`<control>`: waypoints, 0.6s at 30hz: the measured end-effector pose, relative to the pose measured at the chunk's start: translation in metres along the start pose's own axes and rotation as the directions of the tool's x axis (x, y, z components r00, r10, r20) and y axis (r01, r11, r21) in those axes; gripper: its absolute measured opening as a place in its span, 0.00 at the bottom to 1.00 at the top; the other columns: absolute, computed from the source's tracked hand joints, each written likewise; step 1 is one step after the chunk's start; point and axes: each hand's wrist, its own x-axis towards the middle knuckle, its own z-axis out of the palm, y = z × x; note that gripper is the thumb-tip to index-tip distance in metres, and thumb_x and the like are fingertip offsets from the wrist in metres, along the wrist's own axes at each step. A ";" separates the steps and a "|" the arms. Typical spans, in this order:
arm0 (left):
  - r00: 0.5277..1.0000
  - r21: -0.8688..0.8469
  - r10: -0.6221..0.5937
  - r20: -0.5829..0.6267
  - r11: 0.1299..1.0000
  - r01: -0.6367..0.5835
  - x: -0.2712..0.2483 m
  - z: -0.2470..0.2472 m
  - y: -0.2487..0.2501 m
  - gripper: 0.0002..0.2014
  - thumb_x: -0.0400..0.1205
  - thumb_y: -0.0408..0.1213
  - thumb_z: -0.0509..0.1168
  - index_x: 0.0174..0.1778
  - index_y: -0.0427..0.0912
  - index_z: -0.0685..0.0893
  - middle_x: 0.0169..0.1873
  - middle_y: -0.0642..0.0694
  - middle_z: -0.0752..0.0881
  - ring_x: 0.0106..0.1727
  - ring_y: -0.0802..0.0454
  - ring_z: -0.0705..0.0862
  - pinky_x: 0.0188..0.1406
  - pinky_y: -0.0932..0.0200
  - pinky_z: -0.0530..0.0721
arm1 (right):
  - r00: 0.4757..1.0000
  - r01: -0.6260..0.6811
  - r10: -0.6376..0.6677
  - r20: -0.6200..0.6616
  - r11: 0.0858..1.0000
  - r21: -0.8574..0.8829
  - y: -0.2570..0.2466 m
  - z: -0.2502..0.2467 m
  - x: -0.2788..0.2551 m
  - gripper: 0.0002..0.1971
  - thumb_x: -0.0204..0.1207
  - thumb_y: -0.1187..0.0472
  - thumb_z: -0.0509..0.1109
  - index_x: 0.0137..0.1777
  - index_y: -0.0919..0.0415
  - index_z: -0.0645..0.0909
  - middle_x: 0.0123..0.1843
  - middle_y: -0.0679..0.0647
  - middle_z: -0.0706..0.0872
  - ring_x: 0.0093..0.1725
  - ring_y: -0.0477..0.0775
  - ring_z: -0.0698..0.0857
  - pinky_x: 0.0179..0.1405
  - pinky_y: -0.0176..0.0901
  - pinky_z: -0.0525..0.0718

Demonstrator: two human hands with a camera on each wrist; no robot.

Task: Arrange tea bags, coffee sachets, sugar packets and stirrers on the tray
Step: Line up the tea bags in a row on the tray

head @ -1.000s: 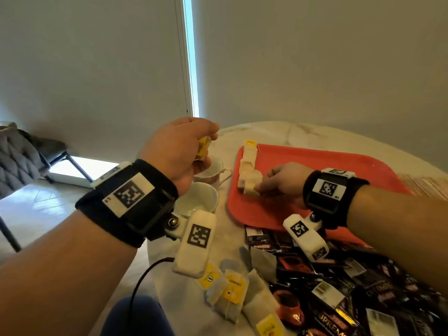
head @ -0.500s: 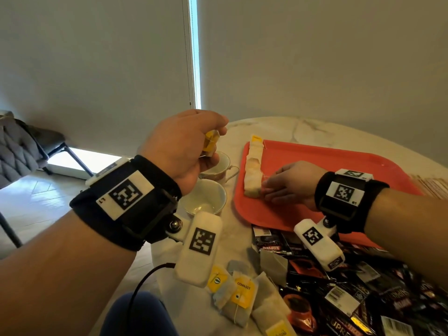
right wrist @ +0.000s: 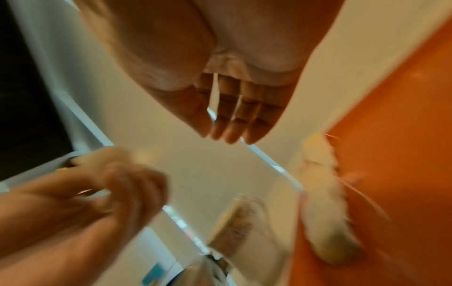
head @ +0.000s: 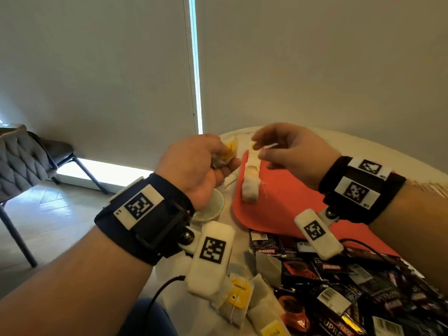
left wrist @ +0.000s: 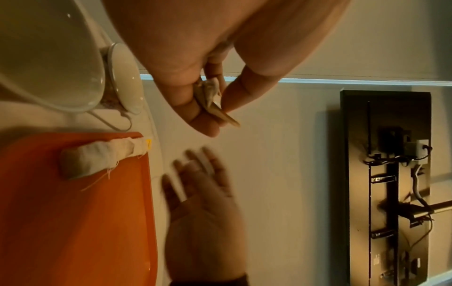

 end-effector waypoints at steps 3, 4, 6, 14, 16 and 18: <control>0.999 -0.051 -0.007 0.044 0.999 0.010 -0.006 0.005 -0.003 0.12 0.84 0.17 0.64 0.57 0.38 0.80 0.50 0.35 0.86 0.34 0.47 0.92 0.32 0.59 0.91 | 0.974 0.215 -0.205 0.100 0.971 -0.105 -0.030 -0.005 -0.015 0.19 0.78 0.68 0.75 0.64 0.46 0.87 0.59 0.47 0.91 0.57 0.49 0.90 0.56 0.48 0.90; 0.999 -0.070 0.013 0.045 0.998 -0.010 -0.007 0.007 -0.004 0.13 0.83 0.16 0.65 0.56 0.38 0.80 0.50 0.35 0.87 0.33 0.47 0.93 0.32 0.59 0.91 | 0.975 0.209 -0.197 0.106 0.970 -0.121 -0.036 -0.005 -0.019 0.17 0.77 0.63 0.77 0.63 0.46 0.87 0.58 0.46 0.91 0.56 0.50 0.90 0.56 0.49 0.90; 0.997 -0.086 0.064 0.035 0.994 -0.060 -0.010 0.010 -0.006 0.14 0.82 0.15 0.66 0.55 0.38 0.80 0.51 0.35 0.88 0.33 0.50 0.94 0.35 0.58 0.91 | 0.991 0.101 -0.097 0.092 0.994 -0.044 -0.044 -0.004 -0.027 0.16 0.72 0.51 0.78 0.60 0.48 0.89 0.55 0.49 0.91 0.53 0.53 0.90 0.51 0.51 0.90; 0.985 0.036 0.156 0.076 0.987 -0.159 -0.027 0.019 -0.011 0.11 0.82 0.23 0.72 0.55 0.42 0.85 0.57 0.32 0.92 0.47 0.45 0.94 0.43 0.55 0.93 | 0.981 0.165 -0.159 -0.112 0.985 0.054 -0.056 -0.010 -0.041 0.04 0.77 0.60 0.80 0.48 0.59 0.89 0.47 0.60 0.92 0.48 0.59 0.93 0.47 0.53 0.92; 0.983 0.066 0.168 0.070 0.983 -0.173 -0.028 0.018 -0.010 0.09 0.82 0.26 0.73 0.54 0.42 0.86 0.57 0.34 0.93 0.47 0.47 0.94 0.41 0.56 0.92 | 0.985 0.158 -0.149 -0.092 0.983 0.095 -0.056 -0.008 -0.042 0.06 0.77 0.61 0.80 0.51 0.59 0.88 0.49 0.60 0.93 0.50 0.60 0.93 0.47 0.53 0.92; 0.984 0.052 0.171 0.052 0.983 -0.174 -0.028 0.016 -0.009 0.10 0.81 0.26 0.74 0.53 0.43 0.86 0.56 0.35 0.93 0.45 0.48 0.94 0.38 0.57 0.91 | 0.996 0.084 -0.077 -0.045 0.982 0.169 -0.054 -0.003 -0.044 0.09 0.75 0.63 0.81 0.54 0.61 0.87 0.51 0.62 0.93 0.51 0.61 0.93 0.48 0.54 0.92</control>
